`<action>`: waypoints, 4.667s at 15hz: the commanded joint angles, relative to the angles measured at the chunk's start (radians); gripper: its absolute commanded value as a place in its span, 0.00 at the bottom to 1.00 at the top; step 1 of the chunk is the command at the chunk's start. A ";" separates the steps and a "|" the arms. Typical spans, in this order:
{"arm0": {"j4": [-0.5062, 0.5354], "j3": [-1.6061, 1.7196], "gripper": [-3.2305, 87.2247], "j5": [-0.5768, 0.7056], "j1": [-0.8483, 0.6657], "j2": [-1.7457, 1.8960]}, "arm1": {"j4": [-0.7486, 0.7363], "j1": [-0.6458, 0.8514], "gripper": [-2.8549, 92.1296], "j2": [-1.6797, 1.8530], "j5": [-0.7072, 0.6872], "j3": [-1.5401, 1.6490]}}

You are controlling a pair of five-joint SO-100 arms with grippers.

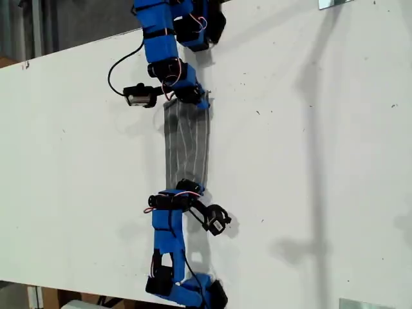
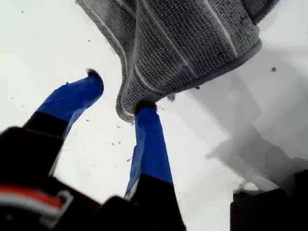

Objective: Grasp corners of a square towel and fold twice.

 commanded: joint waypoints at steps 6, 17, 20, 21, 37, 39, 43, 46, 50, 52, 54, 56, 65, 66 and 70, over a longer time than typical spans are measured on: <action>0.008 -0.049 0.03 0.008 -0.009 0.081 | -0.089 -0.031 0.03 -0.009 0.054 0.074; 0.095 -0.064 0.03 0.067 -0.075 0.207 | 0.091 0.132 0.03 0.161 -0.175 -0.101; 0.112 -0.054 0.03 0.106 -0.149 0.241 | 0.083 0.202 0.03 0.035 -0.249 -0.204; 0.112 -0.041 0.03 0.121 -0.184 0.239 | 0.089 0.224 0.03 -0.003 -0.265 -0.236; 0.115 0.048 0.03 0.198 -0.282 0.201 | 0.219 0.414 0.03 -0.110 -0.354 -0.316; 0.115 0.063 0.03 0.183 -0.244 0.210 | 0.267 0.345 0.03 -0.072 -0.311 -0.298; 0.147 0.060 0.03 0.158 -0.164 0.242 | 0.284 0.276 0.03 0.035 -0.241 -0.192; 0.155 0.107 0.03 0.166 -0.166 0.285 | 0.276 0.207 0.03 0.020 -0.216 -0.169; 0.126 0.143 0.03 0.169 -0.170 0.259 | 0.221 0.146 0.03 -0.077 -0.215 -0.156; 0.120 0.146 0.03 0.164 -0.164 0.241 | 0.206 0.144 0.03 -0.101 -0.213 -0.155; 0.112 0.143 0.03 0.169 -0.169 0.229 | 0.201 0.156 0.03 -0.103 -0.219 -0.156; 0.110 0.126 0.03 0.169 -0.163 0.212 | 0.201 0.156 0.03 -0.103 -0.218 -0.160; 0.155 0.095 0.33 0.222 -0.222 0.227 | 0.201 0.163 0.40 -0.109 -0.215 -0.161; 0.150 0.130 0.37 0.221 -0.235 0.253 | 0.196 0.172 0.41 -0.117 -0.221 -0.160; 0.135 0.238 0.42 0.236 -0.307 0.374 | 0.138 0.325 0.42 -0.183 -0.328 -0.115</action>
